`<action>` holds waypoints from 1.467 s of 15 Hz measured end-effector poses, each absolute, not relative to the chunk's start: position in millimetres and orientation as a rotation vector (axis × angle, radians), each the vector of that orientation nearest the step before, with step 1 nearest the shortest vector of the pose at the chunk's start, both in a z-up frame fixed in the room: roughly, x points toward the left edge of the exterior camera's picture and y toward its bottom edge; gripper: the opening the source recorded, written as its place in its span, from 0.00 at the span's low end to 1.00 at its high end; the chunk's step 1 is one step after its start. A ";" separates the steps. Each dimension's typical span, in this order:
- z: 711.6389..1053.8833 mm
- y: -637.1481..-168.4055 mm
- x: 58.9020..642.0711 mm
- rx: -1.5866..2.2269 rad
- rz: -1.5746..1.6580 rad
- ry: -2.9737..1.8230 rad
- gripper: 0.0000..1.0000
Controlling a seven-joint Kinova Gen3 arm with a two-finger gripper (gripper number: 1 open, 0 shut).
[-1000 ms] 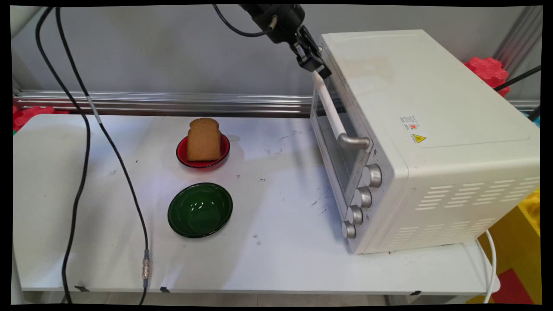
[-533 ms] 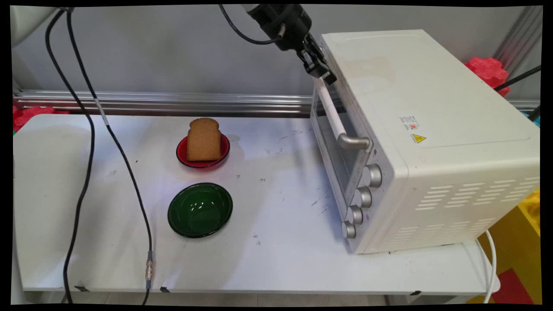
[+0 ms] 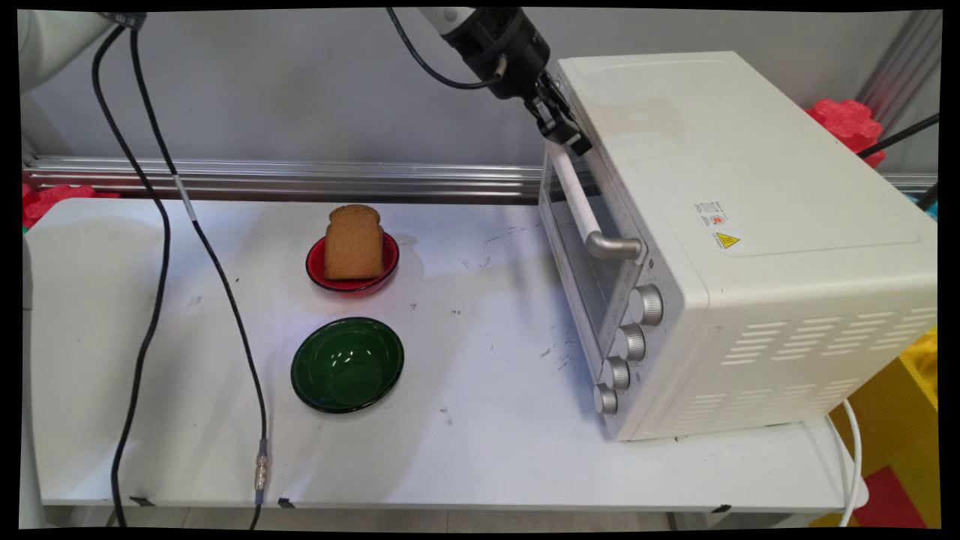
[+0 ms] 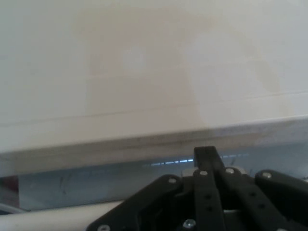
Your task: Open the oven
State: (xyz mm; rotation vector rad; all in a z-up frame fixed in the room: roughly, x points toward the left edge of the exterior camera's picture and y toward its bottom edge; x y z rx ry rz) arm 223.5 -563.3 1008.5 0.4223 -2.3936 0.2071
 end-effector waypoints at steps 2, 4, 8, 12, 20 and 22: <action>1004.3 -564.2 223.4 0.428 0.206 -2.396 0.00; 1000.5 -564.8 224.5 0.433 0.206 -2.399 0.00; 992.5 -564.5 228.7 0.441 0.206 -2.407 0.00; 985.9 -560.7 238.2 0.447 0.202 -2.424 0.00; 975.4 -546.1 277.5 0.469 0.187 -2.484 0.00; 971.5 -542.4 286.3 0.471 0.181 -2.493 0.00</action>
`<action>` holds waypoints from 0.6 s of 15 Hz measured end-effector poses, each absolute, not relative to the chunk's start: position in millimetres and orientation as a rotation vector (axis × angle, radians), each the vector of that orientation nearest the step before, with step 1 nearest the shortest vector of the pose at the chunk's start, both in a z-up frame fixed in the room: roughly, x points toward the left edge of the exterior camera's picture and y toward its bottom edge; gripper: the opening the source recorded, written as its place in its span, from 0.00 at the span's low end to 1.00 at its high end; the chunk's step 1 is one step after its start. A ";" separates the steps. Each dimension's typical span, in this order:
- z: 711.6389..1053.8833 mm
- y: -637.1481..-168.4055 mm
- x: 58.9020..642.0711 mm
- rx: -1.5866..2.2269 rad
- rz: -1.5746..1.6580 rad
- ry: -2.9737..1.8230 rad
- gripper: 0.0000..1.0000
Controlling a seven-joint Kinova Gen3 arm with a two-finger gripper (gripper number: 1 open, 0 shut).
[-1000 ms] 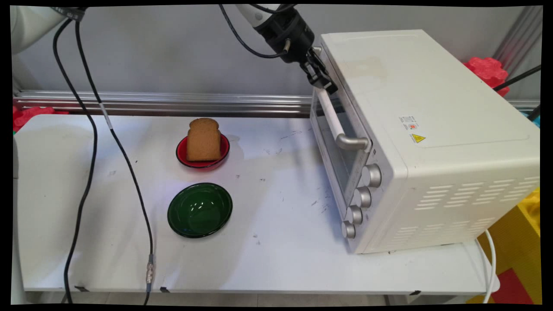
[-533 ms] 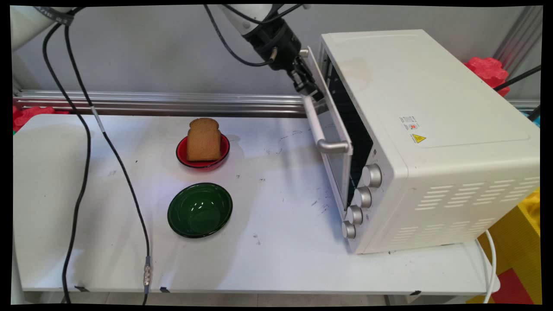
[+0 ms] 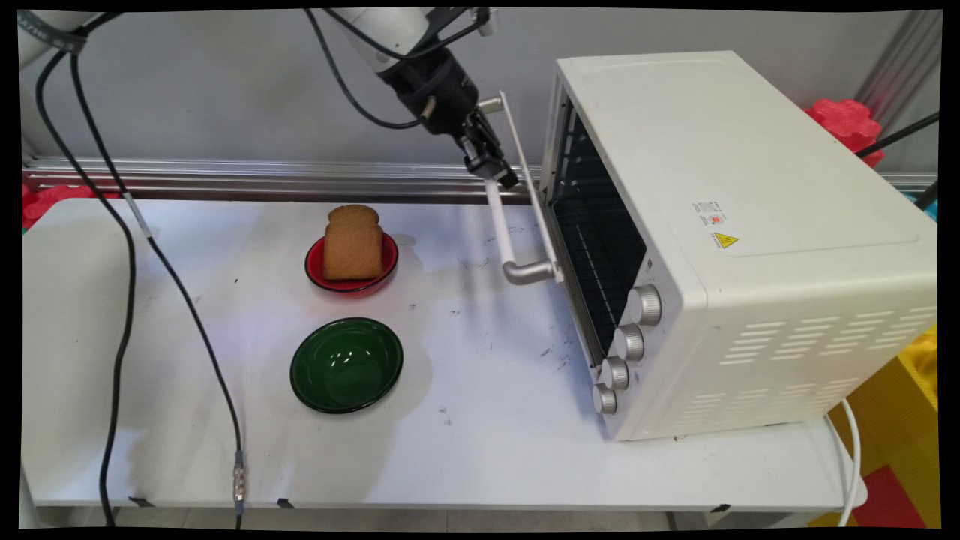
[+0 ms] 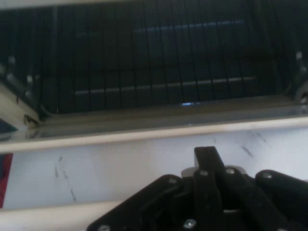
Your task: Open the oven
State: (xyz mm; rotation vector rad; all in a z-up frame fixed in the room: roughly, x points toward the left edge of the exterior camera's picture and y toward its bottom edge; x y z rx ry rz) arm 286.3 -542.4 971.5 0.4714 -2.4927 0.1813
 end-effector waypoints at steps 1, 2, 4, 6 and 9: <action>969.1 -540.3 290.8 0.473 0.179 -2.495 0.00; 966.8 -538.7 294.2 0.475 0.177 -2.496 0.00; 962.5 -536.0 299.7 0.478 0.175 -2.497 0.00; 954.8 -532.7 305.4 0.480 0.170 -2.496 0.00; 942.8 -528.2 312.7 0.482 0.162 -2.496 0.00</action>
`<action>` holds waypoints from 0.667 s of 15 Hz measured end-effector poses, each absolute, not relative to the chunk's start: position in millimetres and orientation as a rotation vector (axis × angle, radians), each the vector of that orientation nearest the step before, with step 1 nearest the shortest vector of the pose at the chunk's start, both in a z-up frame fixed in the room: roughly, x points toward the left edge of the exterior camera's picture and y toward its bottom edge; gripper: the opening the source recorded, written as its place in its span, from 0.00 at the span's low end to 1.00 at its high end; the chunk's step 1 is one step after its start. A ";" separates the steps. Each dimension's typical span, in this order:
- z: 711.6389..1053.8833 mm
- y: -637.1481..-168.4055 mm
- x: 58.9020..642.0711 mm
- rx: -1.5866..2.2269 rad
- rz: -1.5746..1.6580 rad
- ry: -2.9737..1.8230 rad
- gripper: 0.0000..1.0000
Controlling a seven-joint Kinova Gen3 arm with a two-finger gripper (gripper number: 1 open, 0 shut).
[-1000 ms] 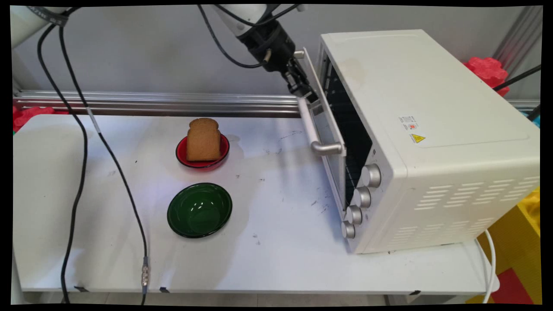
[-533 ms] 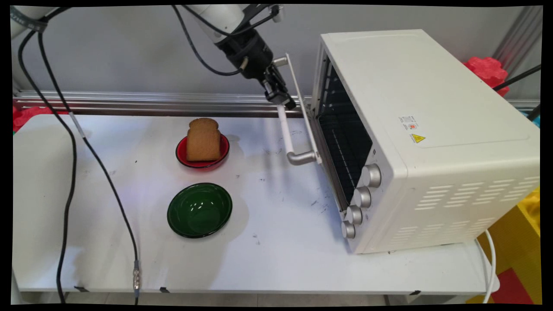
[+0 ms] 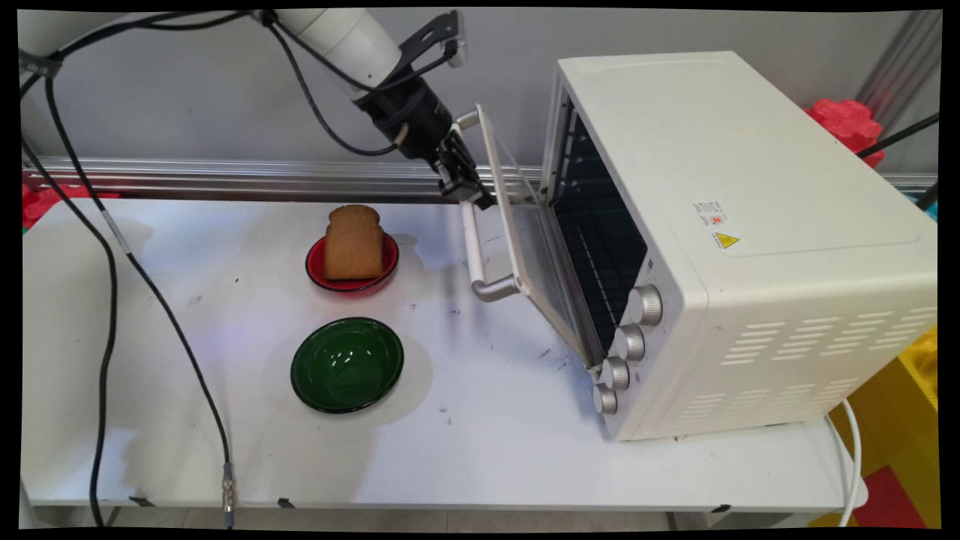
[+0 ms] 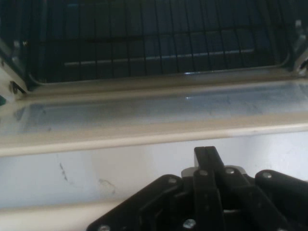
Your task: Open the oven
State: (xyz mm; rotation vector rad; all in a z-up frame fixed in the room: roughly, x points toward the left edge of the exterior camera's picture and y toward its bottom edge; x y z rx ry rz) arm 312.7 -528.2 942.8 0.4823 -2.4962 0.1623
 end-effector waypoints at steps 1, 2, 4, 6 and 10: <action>939.3 -527.2 315.0 0.484 0.161 -2.496 0.00; 937.1 -526.5 316.9 0.485 0.161 -2.496 0.00; 929.6 -524.6 323.2 0.487 0.158 -2.499 0.00; 923.5 -523.0 329.6 0.485 0.156 -2.502 0.00; 911.2 -521.3 344.2 0.480 0.156 -2.513 0.00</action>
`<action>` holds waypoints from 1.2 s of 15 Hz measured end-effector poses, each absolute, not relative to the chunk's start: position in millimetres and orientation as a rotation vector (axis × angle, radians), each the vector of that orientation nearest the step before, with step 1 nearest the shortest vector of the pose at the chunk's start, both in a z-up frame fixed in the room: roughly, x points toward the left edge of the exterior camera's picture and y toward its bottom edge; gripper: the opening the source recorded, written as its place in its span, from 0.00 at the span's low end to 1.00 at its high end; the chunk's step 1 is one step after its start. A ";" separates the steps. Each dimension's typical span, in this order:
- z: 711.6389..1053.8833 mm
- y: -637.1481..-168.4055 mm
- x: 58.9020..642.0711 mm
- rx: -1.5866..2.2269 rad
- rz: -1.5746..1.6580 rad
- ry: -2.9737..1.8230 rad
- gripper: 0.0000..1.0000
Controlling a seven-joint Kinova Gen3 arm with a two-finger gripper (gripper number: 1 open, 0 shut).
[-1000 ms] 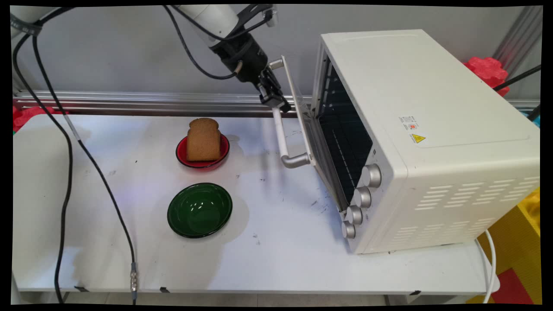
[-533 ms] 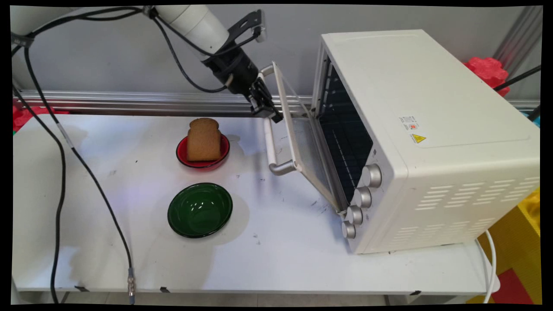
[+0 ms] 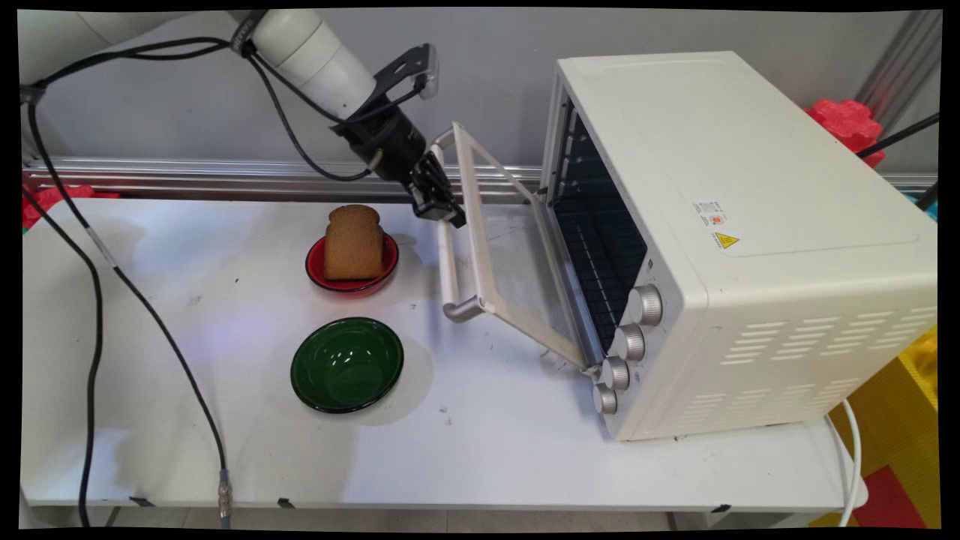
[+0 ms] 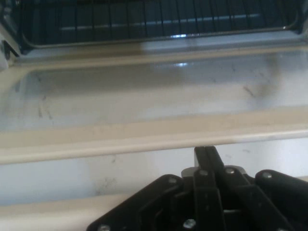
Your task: Open the oven
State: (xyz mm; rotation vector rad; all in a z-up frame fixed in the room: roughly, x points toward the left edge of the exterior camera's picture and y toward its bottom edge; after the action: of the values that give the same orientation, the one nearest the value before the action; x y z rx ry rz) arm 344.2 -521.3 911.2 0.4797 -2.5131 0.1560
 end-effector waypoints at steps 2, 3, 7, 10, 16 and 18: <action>905.2 -521.2 350.1 0.476 0.158 -2.514 0.00; 903.1 -521.2 351.7 0.474 0.159 -2.513 0.00; 891.6 -521.3 357.9 0.465 0.158 -2.504 0.00; 884.1 -521.6 362.3 0.459 0.156 -2.499 0.00; 871.3 -521.8 370.6 0.443 0.153 -2.493 0.00; 867.8 -521.7 372.8 0.438 0.152 -2.491 0.00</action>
State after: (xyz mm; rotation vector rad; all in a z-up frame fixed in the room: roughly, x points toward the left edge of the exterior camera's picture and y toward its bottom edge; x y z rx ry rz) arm 372.8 -521.7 867.8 0.4376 -2.4906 0.1518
